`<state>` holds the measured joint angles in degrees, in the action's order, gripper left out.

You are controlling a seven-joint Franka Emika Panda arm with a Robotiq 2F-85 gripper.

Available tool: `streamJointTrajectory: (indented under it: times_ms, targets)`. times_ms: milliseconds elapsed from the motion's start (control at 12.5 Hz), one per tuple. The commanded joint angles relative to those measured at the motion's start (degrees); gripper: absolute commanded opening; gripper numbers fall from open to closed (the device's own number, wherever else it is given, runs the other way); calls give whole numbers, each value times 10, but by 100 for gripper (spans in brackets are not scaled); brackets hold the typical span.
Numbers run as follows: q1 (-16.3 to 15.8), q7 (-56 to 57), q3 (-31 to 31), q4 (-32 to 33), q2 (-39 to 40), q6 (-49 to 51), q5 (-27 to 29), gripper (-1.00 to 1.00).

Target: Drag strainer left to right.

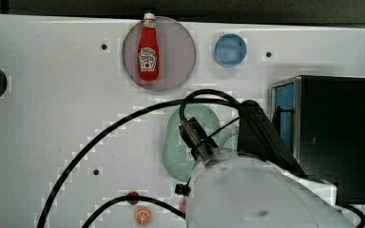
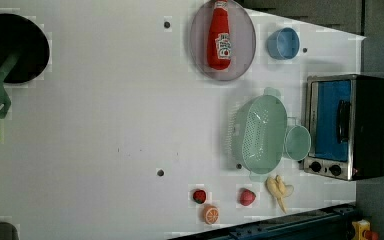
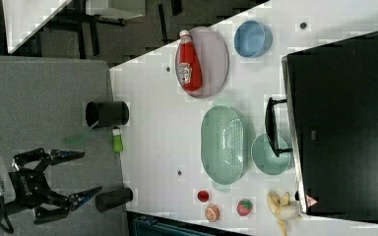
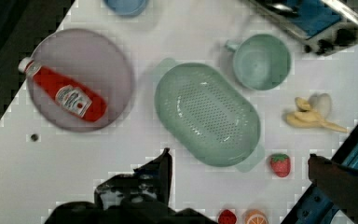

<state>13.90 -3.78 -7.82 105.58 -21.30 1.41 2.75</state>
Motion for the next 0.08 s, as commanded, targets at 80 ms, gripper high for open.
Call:
streamJointTrajectory:
  times_ms: [80]
  targets:
    - [2, 40, 0, 22, 44, 17, -11, 100]
